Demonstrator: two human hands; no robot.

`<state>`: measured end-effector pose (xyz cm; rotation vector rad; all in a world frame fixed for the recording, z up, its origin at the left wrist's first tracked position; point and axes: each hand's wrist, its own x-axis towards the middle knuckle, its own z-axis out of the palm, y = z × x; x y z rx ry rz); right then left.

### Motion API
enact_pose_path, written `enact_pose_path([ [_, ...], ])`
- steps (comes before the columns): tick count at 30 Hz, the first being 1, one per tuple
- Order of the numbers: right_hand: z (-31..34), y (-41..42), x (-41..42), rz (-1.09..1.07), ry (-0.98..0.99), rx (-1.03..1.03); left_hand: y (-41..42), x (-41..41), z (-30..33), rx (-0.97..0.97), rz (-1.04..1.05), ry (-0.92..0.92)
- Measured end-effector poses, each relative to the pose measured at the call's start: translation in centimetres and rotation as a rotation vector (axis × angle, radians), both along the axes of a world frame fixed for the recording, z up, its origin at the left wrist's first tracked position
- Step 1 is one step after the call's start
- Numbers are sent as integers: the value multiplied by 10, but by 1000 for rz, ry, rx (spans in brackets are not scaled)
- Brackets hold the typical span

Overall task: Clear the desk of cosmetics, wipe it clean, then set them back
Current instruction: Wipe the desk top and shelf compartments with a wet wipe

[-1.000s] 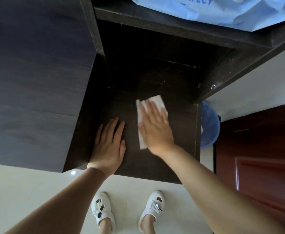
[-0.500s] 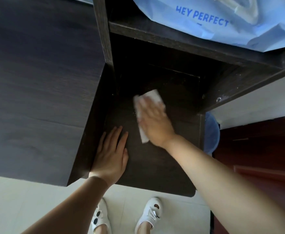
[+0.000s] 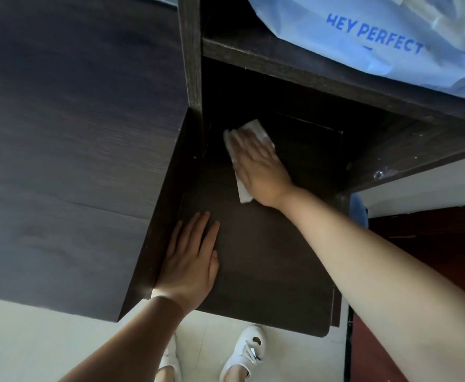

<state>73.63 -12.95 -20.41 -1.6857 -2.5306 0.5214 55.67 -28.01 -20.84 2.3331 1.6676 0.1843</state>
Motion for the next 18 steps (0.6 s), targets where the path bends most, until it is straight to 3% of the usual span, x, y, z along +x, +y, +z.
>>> enact_pose_path([
  [1,1,-2,11,79,-4,6,0,0,0,0,5,-5],
  [2,-2,-1,27,21,-14,36,0,0,1,-2,7,-7],
  [6,-9,2,74,-756,-49,98,0,0,0,-10,5,4],
  [8,-6,6,43,-884,-57,88,0,0,0,-15,-2,11],
  [9,-3,10,20,-783,-18,109,0,0,0,-18,-2,13],
  [12,-9,23,-28,-2,16,94,-1,0,-1,-15,1,24],
  [13,-11,34,-27,103,-15,78,-1,0,-1,-13,-1,26],
  [16,-16,57,-7,-114,-83,42,0,1,-2,-11,-5,32],
  [18,-9,34,-10,-87,-85,112,0,1,-2,-9,-8,22],
])
